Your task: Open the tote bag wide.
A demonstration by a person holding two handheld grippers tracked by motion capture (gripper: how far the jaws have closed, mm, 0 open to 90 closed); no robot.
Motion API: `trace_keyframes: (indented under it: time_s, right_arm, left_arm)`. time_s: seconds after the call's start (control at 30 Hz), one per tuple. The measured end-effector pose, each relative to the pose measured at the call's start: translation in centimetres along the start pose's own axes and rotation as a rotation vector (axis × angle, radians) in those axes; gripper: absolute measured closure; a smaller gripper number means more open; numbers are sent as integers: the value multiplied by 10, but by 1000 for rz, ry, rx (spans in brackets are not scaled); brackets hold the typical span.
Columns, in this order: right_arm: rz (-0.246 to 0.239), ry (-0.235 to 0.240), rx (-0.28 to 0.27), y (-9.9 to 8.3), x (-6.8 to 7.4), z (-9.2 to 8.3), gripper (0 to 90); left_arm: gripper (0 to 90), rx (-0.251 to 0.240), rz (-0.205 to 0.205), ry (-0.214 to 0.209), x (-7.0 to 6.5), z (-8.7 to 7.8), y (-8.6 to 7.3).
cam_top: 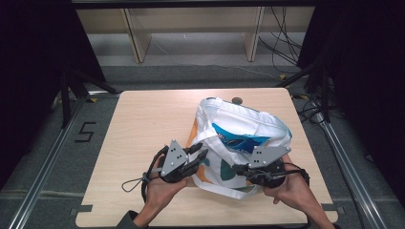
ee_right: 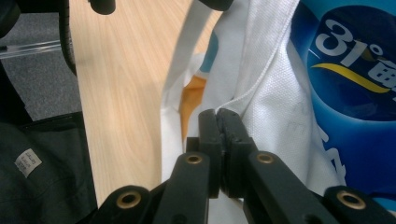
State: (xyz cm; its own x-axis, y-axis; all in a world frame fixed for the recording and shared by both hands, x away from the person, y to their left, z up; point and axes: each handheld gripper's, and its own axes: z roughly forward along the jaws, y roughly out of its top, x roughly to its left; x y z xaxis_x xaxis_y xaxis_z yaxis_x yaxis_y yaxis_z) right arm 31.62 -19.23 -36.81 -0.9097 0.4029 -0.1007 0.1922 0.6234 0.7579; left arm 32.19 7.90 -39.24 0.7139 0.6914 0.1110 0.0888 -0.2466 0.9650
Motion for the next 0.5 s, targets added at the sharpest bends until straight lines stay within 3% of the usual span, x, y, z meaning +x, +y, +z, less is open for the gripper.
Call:
trace_keyframes:
  time_s: [0.03,0.2,0.3,0.4,0.5]
  right_arm:
    - [-19,5,-8,0,-2,0,894]
    - [-17,17,-24,-1,-2,-3,894]
    - [-19,11,-26,1,-1,-4,894]
    - [-19,8,-37,1,-1,-6,894]
    - [-20,12,-40,1,-2,-7,893]
  left_arm:
    - [614,25,0,12,0,-1,-2]
    - [533,84,-21,23,1,4,-10]
    - [549,108,-58,7,4,13,-14]
    - [738,122,-42,-21,1,17,-18]
    - [870,136,26,-20,-1,20,-27]
